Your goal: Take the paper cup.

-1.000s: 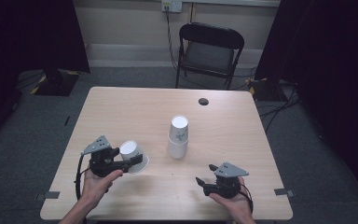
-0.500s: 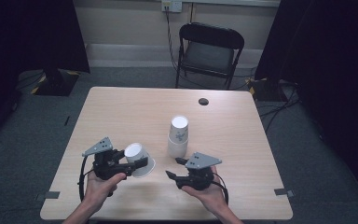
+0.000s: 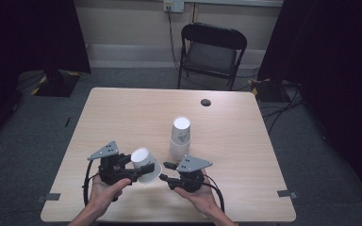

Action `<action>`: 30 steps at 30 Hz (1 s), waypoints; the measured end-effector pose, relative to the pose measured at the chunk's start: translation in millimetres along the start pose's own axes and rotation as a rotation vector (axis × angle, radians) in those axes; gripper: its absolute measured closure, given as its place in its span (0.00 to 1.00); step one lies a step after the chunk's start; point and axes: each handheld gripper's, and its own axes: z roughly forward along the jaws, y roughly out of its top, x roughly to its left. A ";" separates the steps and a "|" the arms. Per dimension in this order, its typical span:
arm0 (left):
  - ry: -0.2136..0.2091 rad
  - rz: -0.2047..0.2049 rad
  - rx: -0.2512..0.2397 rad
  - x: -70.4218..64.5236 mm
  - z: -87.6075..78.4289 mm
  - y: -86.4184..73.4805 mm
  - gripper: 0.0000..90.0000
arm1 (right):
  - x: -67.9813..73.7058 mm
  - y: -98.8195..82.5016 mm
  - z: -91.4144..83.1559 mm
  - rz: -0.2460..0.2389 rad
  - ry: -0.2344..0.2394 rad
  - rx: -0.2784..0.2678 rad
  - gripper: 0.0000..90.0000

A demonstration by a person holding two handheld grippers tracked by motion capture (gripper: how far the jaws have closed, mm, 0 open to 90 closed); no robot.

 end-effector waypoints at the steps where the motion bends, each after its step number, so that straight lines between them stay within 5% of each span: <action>1: -0.005 -0.002 0.005 -0.7 1.3 -1.0 0.38 | 0.1 -0.4 0.1 -0.002 0.000 -0.005 0.65; 7: -0.033 -0.017 -0.001 -4.2 4.8 -2.2 0.38 | 3.0 -1.2 0.6 -0.023 0.002 -0.017 0.70; 17: -0.132 -0.166 -0.045 -1.7 9.4 -5.2 0.38 | 4.0 1.1 -3.2 -0.023 0.004 -0.068 0.76; 26: -0.162 -0.180 -0.056 -0.6 10.6 -7.9 0.38 | 2.7 5.4 -8.0 -0.021 0.003 -0.098 0.79; 30: -0.194 -0.231 -0.072 1.0 10.9 -8.3 0.38 | 2.3 8.1 -11.1 -0.028 0.008 -0.130 0.79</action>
